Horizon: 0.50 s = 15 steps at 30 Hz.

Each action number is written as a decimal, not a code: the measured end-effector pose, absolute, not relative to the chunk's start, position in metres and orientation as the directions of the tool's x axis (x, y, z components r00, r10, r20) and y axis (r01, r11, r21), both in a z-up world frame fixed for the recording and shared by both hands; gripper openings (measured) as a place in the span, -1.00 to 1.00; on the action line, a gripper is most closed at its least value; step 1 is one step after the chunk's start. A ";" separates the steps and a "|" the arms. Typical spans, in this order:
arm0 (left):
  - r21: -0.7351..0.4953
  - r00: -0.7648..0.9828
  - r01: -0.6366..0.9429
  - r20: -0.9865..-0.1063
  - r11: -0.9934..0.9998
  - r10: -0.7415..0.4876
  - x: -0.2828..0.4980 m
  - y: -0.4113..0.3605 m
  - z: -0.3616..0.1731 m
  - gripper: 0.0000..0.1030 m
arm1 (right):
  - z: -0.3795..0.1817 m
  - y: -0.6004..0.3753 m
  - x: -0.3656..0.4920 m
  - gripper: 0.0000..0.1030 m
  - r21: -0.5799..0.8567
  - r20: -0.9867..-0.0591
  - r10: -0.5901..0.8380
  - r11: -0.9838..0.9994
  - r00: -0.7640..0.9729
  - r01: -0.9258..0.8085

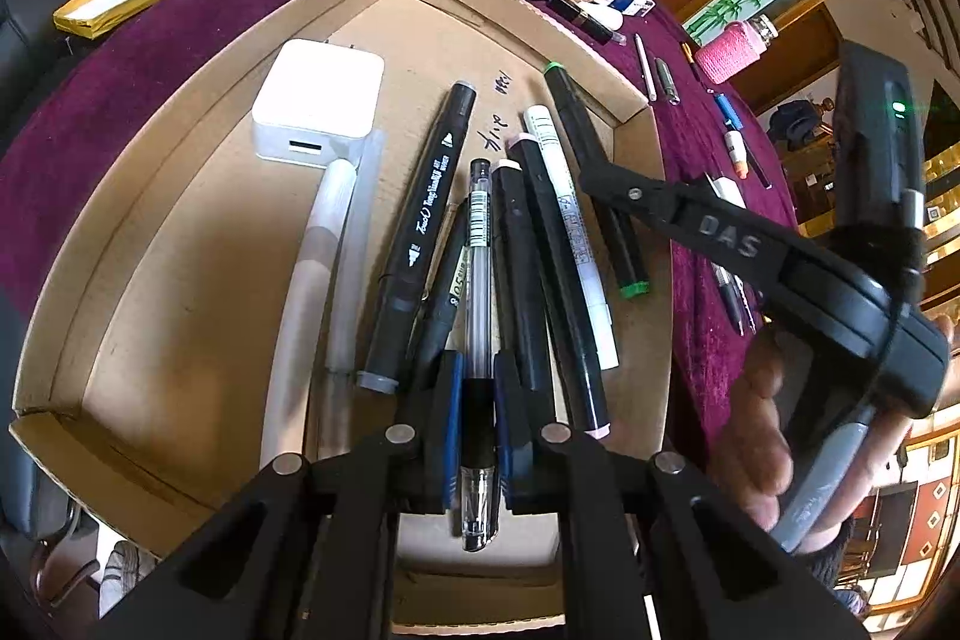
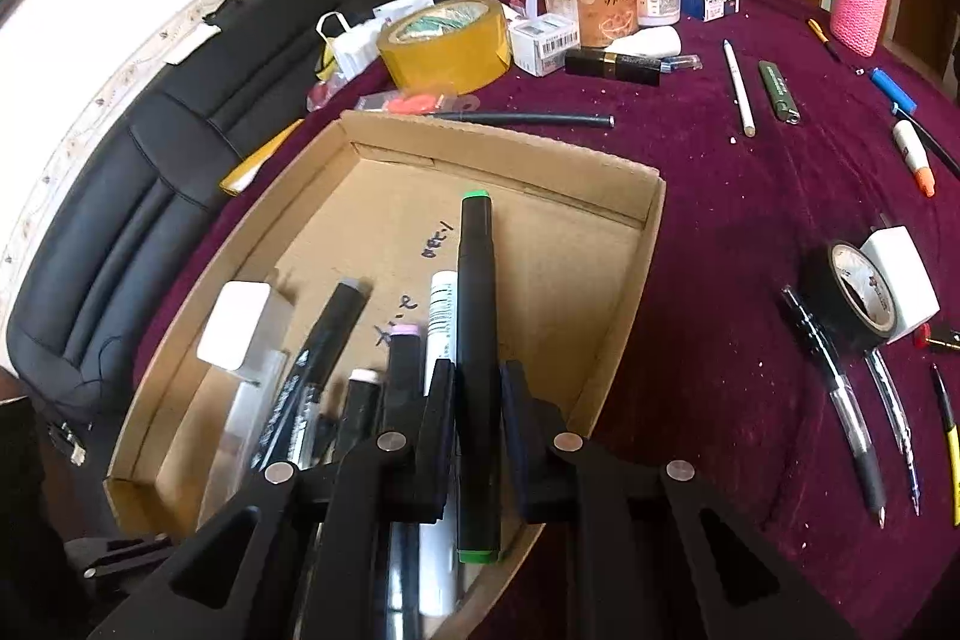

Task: Organize rigid objects
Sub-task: 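Open both tools to drop the marker and gel pen into the tray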

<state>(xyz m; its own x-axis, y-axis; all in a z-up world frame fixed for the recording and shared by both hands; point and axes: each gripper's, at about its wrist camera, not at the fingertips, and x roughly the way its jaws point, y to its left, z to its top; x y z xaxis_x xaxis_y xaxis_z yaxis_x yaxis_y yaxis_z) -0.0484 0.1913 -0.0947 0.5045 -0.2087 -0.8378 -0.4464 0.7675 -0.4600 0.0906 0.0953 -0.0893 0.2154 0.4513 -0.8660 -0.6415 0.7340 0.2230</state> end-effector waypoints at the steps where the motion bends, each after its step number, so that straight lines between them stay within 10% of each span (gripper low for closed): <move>1: -0.457 0.503 -0.448 -0.839 0.768 -0.207 -0.048 0.192 -0.094 -0.81 | -0.091 0.096 0.091 -0.70 0.217 -0.868 0.446 0.736 0.217 -0.641; 10: -0.447 0.502 -0.439 -0.842 0.779 -0.200 -0.048 0.192 -0.093 -0.77 | -0.092 0.096 0.086 -0.66 0.206 -0.858 0.454 0.731 0.238 -0.651; 15: -0.438 0.510 -0.430 -0.839 0.790 -0.188 -0.048 0.189 -0.090 -0.49 | -0.086 0.088 0.082 -0.31 0.259 -0.834 0.507 0.709 0.219 -0.656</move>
<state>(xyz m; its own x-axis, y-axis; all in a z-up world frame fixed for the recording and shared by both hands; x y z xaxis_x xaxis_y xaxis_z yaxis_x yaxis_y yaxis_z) -0.0479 0.1887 -0.0900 0.5101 -0.1878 -0.8394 -0.4298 0.7896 -0.4379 0.0819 0.0875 -0.0857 0.2194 0.5070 -0.8335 -0.6561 0.7090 0.2586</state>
